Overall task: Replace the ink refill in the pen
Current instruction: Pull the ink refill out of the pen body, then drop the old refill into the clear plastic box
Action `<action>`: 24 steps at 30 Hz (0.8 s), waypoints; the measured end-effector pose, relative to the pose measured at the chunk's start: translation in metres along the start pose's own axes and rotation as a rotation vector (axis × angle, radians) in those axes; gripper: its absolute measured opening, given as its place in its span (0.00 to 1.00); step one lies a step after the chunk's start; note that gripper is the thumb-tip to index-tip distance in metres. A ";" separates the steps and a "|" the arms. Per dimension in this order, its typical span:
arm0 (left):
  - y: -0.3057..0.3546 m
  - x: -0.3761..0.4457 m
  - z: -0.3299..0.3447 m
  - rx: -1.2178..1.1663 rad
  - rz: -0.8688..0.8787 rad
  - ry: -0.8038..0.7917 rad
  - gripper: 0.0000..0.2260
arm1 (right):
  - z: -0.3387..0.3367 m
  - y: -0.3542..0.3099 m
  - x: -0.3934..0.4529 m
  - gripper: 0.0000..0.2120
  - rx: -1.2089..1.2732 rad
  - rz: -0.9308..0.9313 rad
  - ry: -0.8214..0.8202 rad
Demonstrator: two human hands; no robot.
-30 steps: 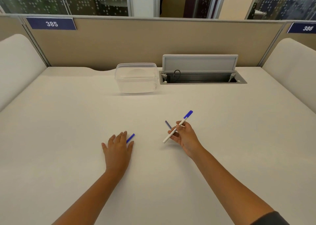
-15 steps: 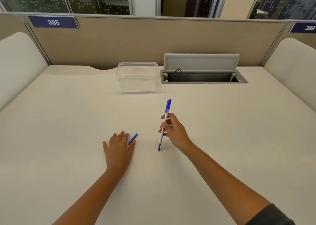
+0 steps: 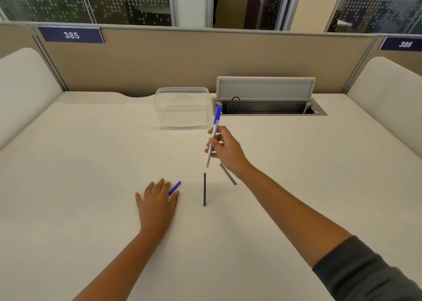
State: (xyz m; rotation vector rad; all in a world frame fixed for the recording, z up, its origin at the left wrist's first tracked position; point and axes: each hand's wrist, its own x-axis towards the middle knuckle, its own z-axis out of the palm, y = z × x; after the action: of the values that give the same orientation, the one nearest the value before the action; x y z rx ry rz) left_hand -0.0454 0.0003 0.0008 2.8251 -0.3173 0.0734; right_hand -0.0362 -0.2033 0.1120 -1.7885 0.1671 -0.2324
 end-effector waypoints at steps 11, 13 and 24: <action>0.000 0.000 -0.002 -0.263 -0.097 0.091 0.22 | -0.039 -0.005 0.014 0.13 0.132 0.062 0.131; -0.002 0.003 -0.004 -0.411 -0.128 0.113 0.22 | -0.049 0.011 0.007 0.13 0.162 0.127 0.141; 0.008 0.014 0.003 -0.049 0.558 -0.135 0.42 | -0.089 0.094 -0.025 0.10 0.171 0.473 0.237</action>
State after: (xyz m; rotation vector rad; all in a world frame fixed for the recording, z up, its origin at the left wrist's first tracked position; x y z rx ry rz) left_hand -0.0337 -0.0108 0.0018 2.6114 -1.1093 -0.0082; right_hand -0.0810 -0.3031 0.0382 -1.4994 0.7086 -0.1121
